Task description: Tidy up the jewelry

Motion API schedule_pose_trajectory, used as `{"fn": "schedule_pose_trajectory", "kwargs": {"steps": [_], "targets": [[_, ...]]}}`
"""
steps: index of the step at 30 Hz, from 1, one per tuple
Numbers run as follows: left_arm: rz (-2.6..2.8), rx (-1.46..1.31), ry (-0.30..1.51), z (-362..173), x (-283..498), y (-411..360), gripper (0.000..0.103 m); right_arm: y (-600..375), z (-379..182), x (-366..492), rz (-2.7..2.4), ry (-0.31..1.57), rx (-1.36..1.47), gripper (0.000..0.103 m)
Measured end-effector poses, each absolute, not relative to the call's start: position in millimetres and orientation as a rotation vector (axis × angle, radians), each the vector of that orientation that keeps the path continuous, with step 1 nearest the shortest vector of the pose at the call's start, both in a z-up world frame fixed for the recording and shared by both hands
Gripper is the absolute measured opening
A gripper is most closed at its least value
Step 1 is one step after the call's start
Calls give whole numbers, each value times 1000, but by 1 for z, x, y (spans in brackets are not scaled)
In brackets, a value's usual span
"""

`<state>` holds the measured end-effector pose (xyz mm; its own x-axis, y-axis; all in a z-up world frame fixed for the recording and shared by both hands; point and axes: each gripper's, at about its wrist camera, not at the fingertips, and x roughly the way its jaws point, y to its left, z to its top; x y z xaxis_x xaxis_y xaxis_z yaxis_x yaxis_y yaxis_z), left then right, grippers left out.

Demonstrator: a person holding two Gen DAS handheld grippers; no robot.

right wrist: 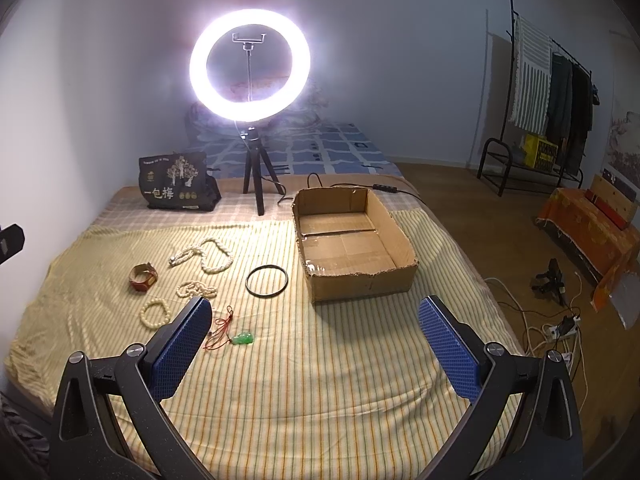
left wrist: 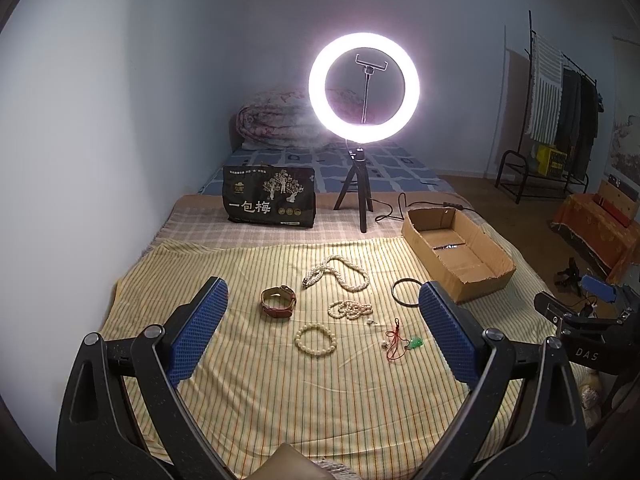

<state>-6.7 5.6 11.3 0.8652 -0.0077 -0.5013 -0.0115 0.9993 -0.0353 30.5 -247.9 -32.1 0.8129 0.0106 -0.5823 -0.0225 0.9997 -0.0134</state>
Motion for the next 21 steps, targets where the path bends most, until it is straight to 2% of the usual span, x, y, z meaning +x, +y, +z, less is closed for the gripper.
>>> {"fn": "schedule_pose_trajectory", "kwargs": {"steps": [21], "targets": [[2,-38,523,14,-7,7,98,-247,-33,30,20,623,-20,102]]}}
